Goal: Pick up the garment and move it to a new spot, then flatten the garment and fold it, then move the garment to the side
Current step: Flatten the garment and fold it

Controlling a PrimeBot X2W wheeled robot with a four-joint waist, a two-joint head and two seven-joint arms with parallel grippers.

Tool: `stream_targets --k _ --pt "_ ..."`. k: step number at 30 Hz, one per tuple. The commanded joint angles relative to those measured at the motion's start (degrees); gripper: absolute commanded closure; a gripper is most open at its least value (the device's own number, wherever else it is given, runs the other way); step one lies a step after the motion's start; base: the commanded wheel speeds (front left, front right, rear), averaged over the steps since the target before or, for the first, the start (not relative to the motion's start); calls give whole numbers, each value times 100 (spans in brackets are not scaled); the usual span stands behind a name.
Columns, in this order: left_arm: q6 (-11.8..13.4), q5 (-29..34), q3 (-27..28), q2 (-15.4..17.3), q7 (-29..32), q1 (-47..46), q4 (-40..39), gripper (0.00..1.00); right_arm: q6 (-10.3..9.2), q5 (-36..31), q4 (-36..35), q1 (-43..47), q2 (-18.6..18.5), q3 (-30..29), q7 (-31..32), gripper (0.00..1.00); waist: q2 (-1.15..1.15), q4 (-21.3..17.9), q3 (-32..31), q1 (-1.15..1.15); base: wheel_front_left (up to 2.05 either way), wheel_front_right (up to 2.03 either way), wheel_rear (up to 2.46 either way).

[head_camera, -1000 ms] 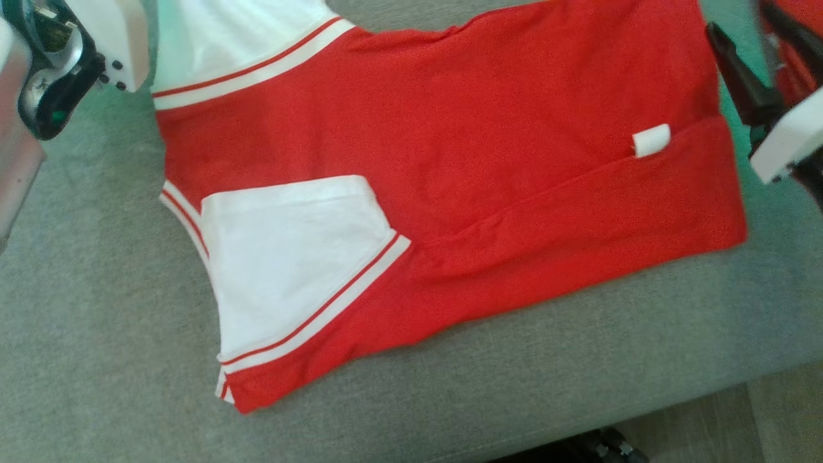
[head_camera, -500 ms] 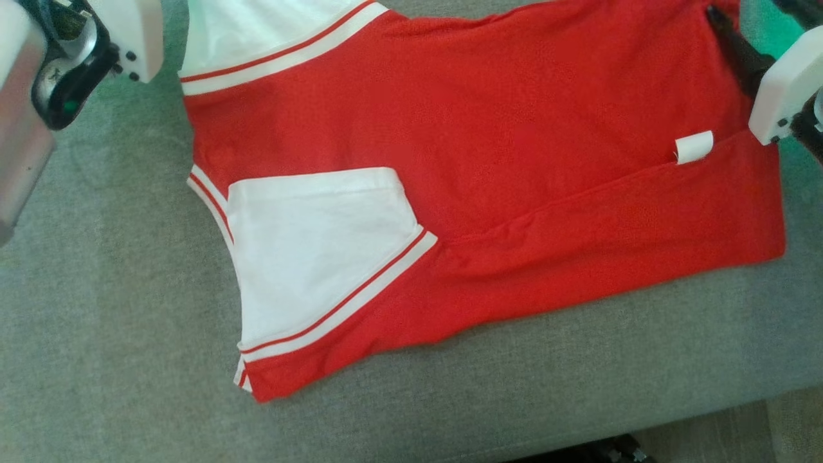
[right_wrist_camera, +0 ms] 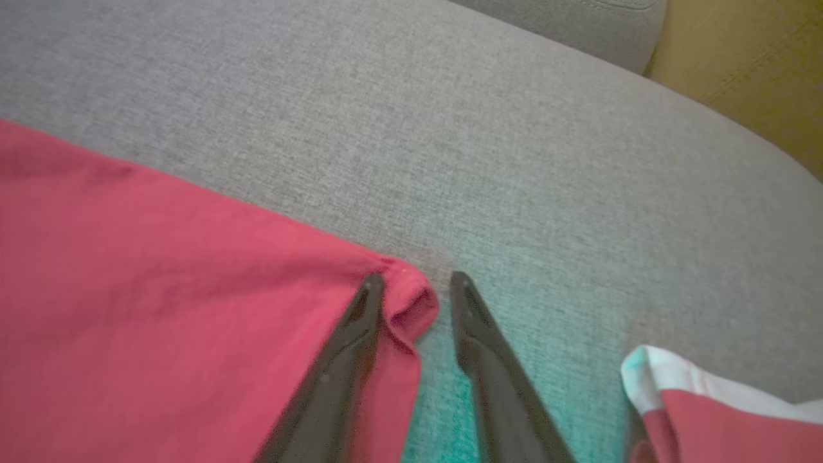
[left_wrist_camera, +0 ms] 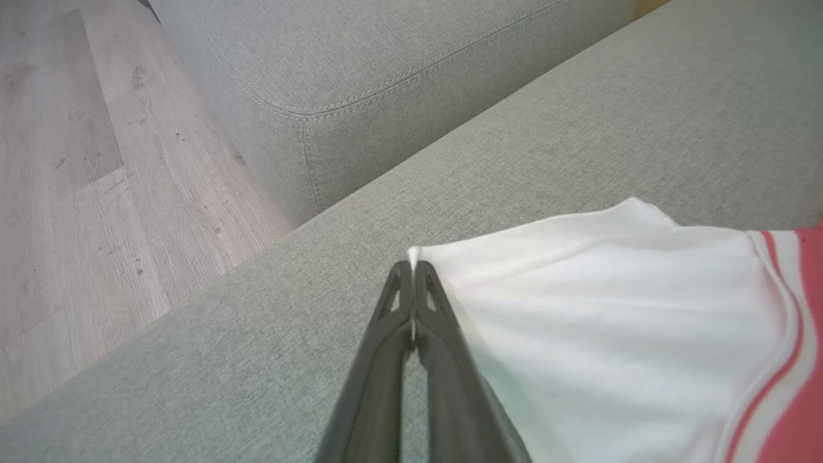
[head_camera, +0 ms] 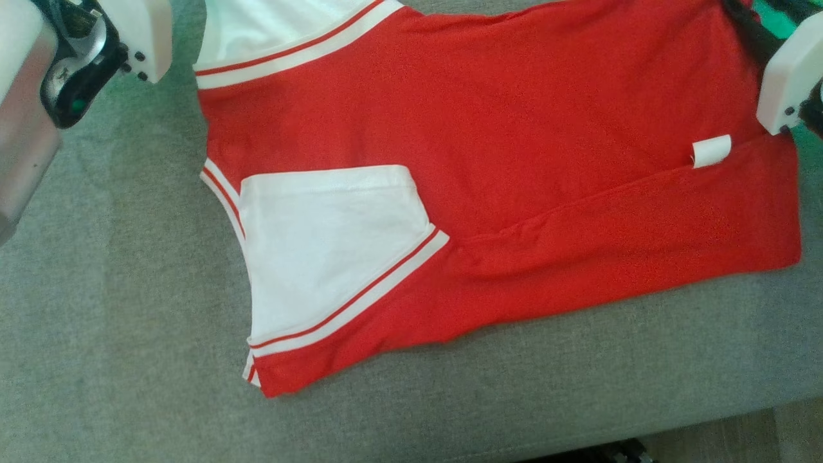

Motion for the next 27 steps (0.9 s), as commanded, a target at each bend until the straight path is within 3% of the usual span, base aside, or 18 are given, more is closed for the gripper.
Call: stream_targets --k 1,2,3,4,9,19,27 --pt "12 -69 153 182 -73 -413 -32 100 -4 56 11 95 -194 195 58 73 0 18 -1 0 0 0 0" --pt "12 -92 118 182 -94 -423 -24 100 -4 70 15 57 -211 270 50 78 0 25 -4 0 0 0 0" --pt "12 -110 83 184 -120 -434 -15 100 -4 100 21 27 -223 332 44 96 0 31 -9 0 0 0 0" --pt "12 -128 49 185 -151 -445 -6 100 -4 134 25 -2 -231 389 39 100 0 36 -16 0 0 0 0" --pt "12 -120 -121 217 -466 -552 -1 100 -4 216 24 -212 -273 586 -266 100 0 45 -52 0 0 0 0" --pt "12 339 -139 213 -1956 -958 160 100 -4 589 219 -465 -354 332 -1446 100 0 93 -252 0 0 0 0" --pt "12 302 -283 268 -2590 -545 -203 100 -4 1028 23 26 -564 299 -2080 100 0 286 -606 0 0 0 0"
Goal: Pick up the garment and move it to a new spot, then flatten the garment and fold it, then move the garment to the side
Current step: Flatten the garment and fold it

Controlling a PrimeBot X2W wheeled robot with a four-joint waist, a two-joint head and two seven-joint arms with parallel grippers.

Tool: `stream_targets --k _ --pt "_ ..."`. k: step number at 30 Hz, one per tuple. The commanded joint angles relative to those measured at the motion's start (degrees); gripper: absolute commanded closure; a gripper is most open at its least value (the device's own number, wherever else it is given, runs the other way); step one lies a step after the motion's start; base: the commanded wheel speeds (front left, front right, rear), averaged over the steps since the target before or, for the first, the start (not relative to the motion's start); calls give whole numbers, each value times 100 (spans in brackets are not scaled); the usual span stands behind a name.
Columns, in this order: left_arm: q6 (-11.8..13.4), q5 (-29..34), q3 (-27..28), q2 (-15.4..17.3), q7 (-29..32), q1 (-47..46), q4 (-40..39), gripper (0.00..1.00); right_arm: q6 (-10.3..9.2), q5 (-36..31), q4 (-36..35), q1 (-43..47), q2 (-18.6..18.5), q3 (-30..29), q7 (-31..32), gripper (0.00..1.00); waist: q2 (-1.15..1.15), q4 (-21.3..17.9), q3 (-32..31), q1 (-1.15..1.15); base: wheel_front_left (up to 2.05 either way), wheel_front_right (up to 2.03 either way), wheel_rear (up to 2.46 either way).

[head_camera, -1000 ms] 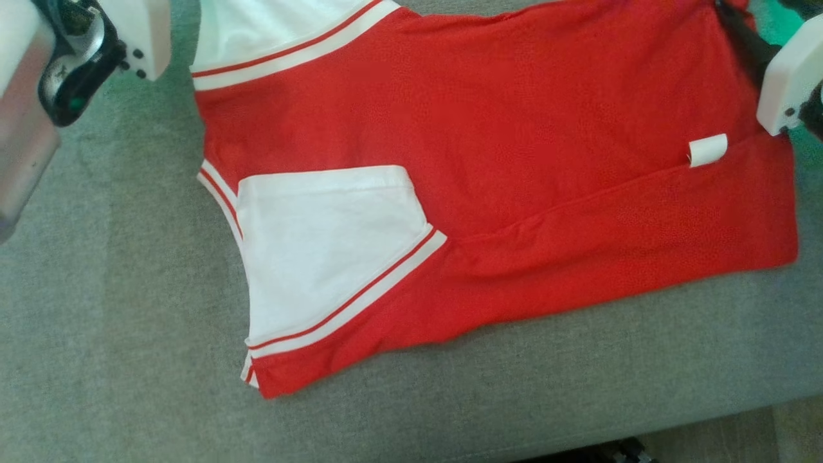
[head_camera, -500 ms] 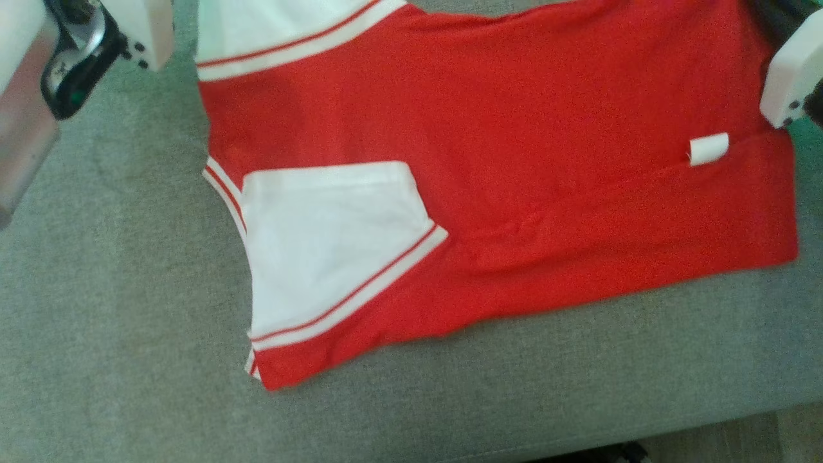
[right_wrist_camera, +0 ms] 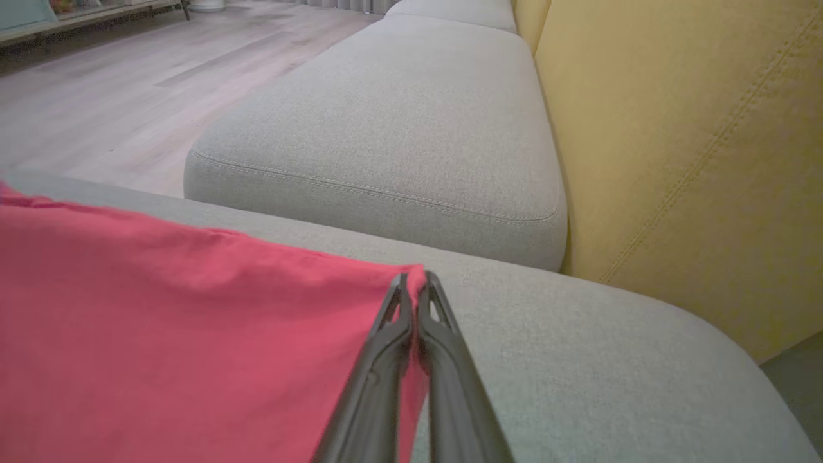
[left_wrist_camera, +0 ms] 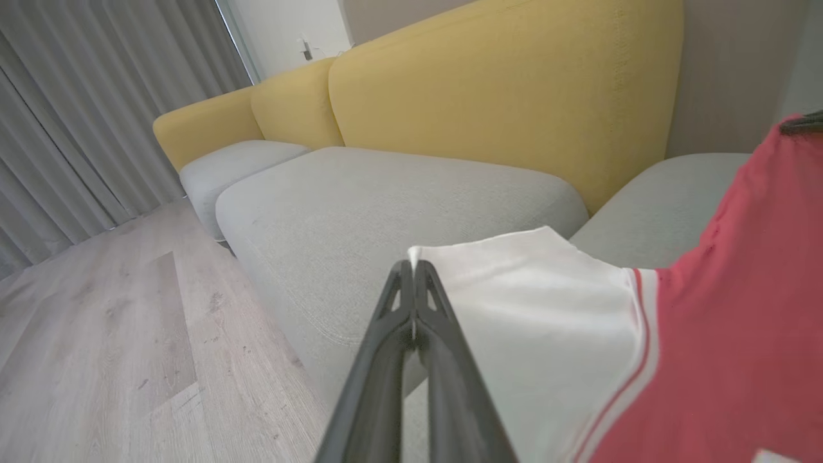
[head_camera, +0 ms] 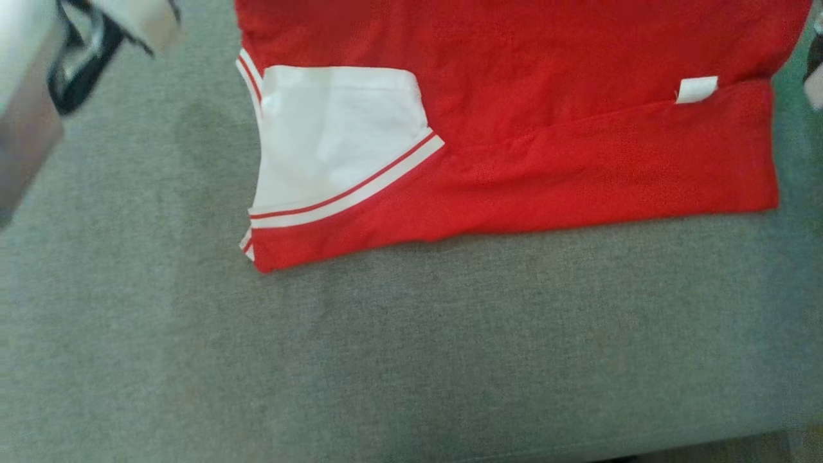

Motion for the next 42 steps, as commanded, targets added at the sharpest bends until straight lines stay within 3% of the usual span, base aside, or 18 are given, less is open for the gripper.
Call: stream_targets --k 1,9,22,29,30,31,32,33,34,35,39,42 --pt "13 -64 182 282 -56 -74 -102 100 -4 57 -86 297 -250 -27 -88 100 0 73 -105 0 0 0 0" --pt "168 -344 235 804 -191 1040 -975 100 -4 144 -630 1196 -663 -315 -214 100 0 228 -398 0 0 0 0" --pt "1098 -235 212 1524 -228 2490 -2633 100 -4 -387 -1279 2812 -804 -1478 -217 100 0 388 -581 0 0 0 0" --pt "1440 -275 154 1596 -230 3083 -3113 100 -4 -608 -1440 3475 -715 -1959 -218 100 0 413 -572 0 0 0 0" --pt "1473 -283 162 1578 -231 3151 -3138 100 -4 -638 -1441 3547 -684 -2008 -218 93 0 412 -574 0 0 0 0" --pt "1504 -282 175 1548 -231 3216 -3164 100 -4 -654 -1431 3616 -641 -2047 -218 71 0 411 -578 0 0 0 0" --pt "1538 -284 202 1508 -231 3282 -3187 87 -4 -666 -1409 3674 -593 -2086 -218 22 0 408 -582 0 0 0 0" --pt "1575 -282 234 1465 -231 3350 -3205 63 -4 -695 -1396 3716 -539 -2139 -218 0 0 404 -589 0 0 0 0" --pt "1631 -262 280 1418 -231 3418 -3213 5 -4 -717 -1391 3760 -478 -2207 -218 0 0 399 -598 0 0 0 0" --pt "1704 -226 345 1361 -231 3490 -3219 0 -4 -728 -1394 3820 -415 -2273 -218 0 0 393 -612 0 0 0 0" --pt "1951 -117 665 1127 -232 3806 -3257 0 -4 -779 -1400 4064 -269 -2578 -218 0 0 377 -687 0 0 0 0" --pt "2298 142 1122 842 -232 4264 -3326 0 -4 -980 -1413 4416 -76 -3093 -218 0 0 352 -797 0 0 0 0"
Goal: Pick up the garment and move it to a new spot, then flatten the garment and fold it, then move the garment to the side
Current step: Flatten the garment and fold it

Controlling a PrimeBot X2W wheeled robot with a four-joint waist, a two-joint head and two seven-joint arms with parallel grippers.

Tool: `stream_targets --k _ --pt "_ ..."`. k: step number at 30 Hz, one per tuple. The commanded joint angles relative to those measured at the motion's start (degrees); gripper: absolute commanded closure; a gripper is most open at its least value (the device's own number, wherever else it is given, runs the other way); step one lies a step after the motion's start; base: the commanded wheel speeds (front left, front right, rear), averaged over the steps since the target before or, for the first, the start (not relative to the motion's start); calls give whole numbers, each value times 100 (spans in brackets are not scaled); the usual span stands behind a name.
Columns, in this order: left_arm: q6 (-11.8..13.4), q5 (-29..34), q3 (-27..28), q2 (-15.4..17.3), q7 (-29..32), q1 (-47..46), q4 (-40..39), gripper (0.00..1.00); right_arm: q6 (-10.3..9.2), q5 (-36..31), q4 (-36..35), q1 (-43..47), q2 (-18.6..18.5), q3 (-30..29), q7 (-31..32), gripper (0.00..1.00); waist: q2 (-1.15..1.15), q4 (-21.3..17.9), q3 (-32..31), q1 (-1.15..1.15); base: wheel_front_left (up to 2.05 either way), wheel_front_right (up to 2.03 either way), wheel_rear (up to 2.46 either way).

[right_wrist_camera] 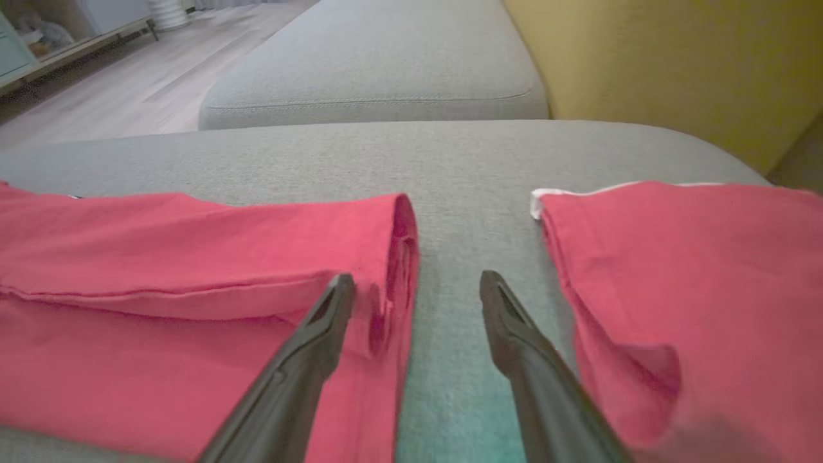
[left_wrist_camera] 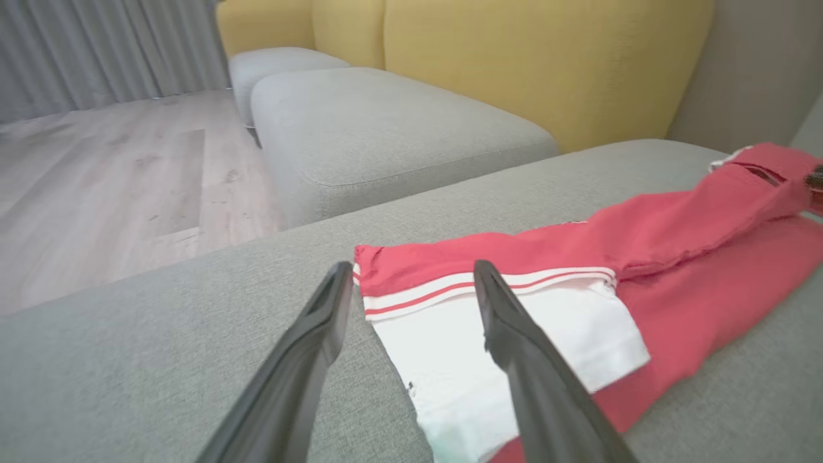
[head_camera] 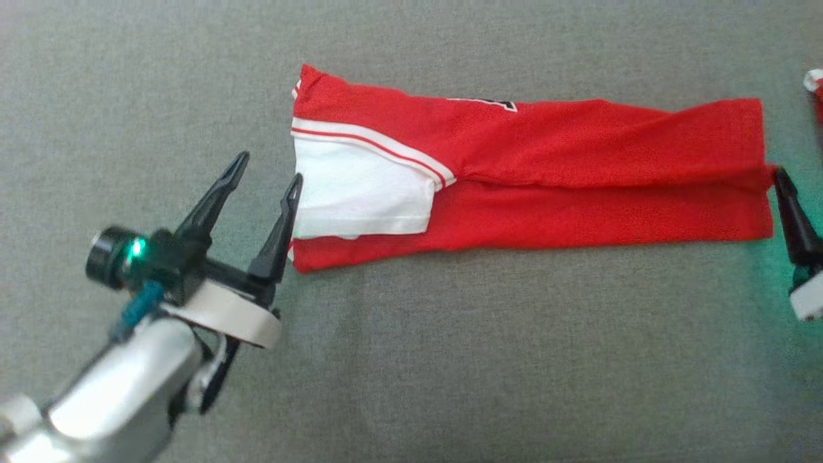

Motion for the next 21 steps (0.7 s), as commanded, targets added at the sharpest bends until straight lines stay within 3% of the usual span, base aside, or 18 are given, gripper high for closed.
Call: stream_targets --k 1,2,4,8,12,16,21 --pt "139 135 404 99 -45 81 -148 0 -4 -85 -98 302 -86 -127 -62 0 0 -18 -72 0 0 0 0" --pt "472 458 878 -167 -45 496 -234 0 -4 -238 -158 585 158 -559 -62 0 0 -29 -145 0 0 0 0" --pt "752 832 1404 -503 -45 954 -374 0 -4 -364 -217 836 436 -975 -62 0 0 -19 -206 0 0 0 0" --pt "949 1704 2212 -1220 -45 1756 -621 0 -4 -579 -219 1098 931 -1641 -62 0 0 107 -311 0 0 0 0" --pt "869 2482 2760 -1927 -45 2342 -825 0 -4 -794 19 1001 1304 -2208 -22 0 0 339 -430 0 0 0 0" --pt "526 2952 2994 -2471 -45 2762 -863 0 -4 -987 347 776 1591 -2560 288 0 0 608 -521 0 0 0 0" --pt "113 3354 3236 -2920 -46 3014 -796 0 -4 -1154 889 643 1718 -2735 866 0 0 862 -542 0 0 0 0"
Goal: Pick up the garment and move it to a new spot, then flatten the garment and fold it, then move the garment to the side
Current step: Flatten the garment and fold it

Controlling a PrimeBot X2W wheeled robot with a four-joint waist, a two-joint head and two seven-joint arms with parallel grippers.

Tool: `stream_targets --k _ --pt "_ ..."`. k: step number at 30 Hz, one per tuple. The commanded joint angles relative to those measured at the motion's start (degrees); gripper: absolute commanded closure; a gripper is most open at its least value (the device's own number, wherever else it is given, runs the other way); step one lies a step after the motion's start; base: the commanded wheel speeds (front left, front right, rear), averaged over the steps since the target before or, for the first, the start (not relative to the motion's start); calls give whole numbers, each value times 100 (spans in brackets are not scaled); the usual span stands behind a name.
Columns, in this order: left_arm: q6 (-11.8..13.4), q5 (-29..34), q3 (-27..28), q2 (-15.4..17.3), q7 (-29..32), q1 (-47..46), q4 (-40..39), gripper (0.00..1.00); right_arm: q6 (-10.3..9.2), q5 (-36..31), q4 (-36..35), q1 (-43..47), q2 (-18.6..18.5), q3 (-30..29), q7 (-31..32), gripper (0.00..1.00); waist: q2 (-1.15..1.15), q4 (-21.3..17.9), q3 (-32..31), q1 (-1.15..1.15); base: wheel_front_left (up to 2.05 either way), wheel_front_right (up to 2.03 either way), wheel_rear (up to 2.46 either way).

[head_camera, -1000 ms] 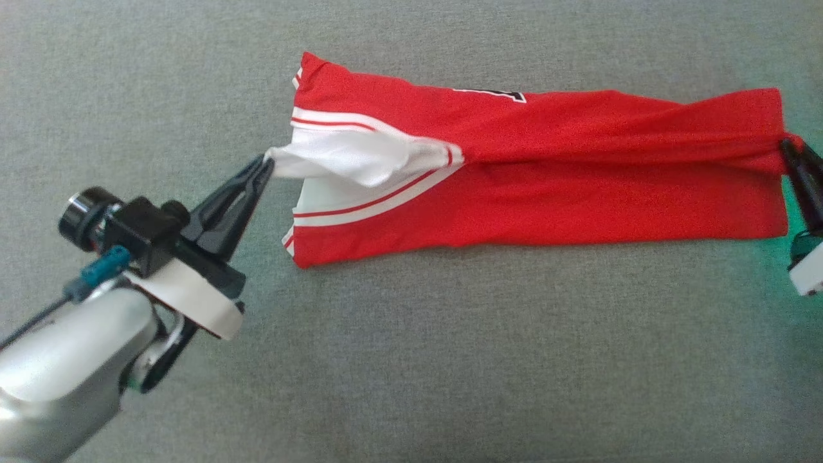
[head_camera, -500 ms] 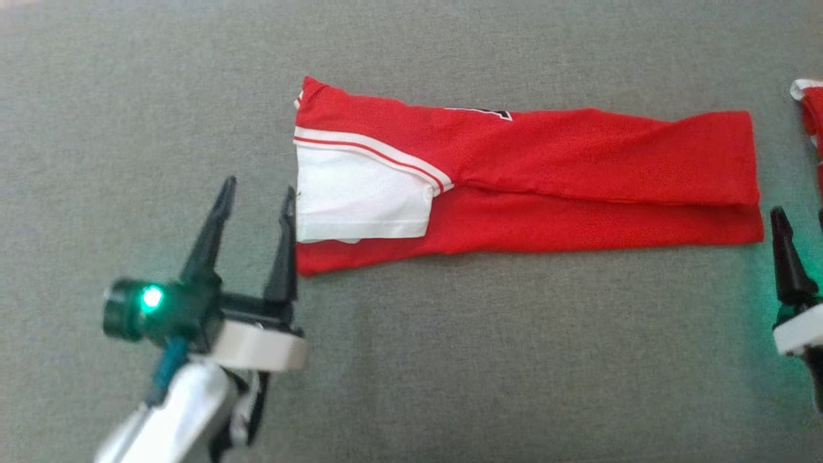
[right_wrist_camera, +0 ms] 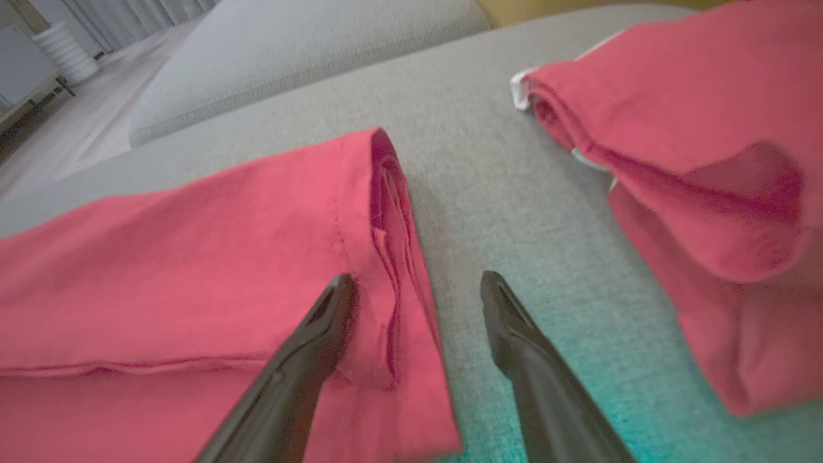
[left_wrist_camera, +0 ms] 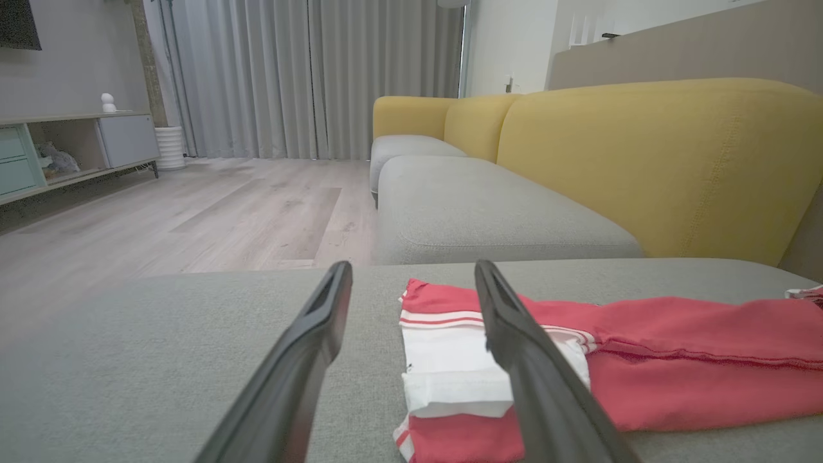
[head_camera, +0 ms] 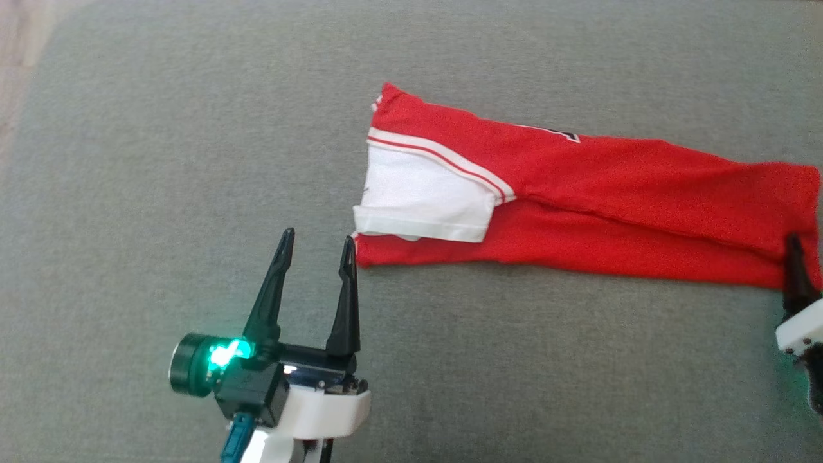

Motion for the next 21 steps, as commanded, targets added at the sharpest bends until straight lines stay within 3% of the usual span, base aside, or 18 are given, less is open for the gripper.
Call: stream_targets --k 1,3,7,12,17,21 --pt "-105 157 330 -93 -29 -55 -141 0 -4 -10 28 -37 -41 1 145 5 0 135 -14 1 0 0 0" --pt "-250 266 424 -202 -29 -9 -122 0 -4 118 150 -55 -9 -22 335 100 0 200 2 1 0 0 0" --pt "-433 448 649 -360 -29 89 -151 0 -4 238 15 6 -95 -113 278 100 0 235 7 1 0 0 0" --pt "-657 546 859 -494 -29 209 -108 0 -4 20 -188 119 -572 -371 20 100 0 139 -59 1 0 0 0" --pt "-835 604 939 -562 -29 250 -28 0 -4 -79 -515 43 -900 -630 206 100 0 35 -141 1 0 0 0" --pt "-973 642 991 -606 -29 236 81 0 -4 218 -1487 -106 -858 -635 711 100 0 -28 -197 1 0 0 0"
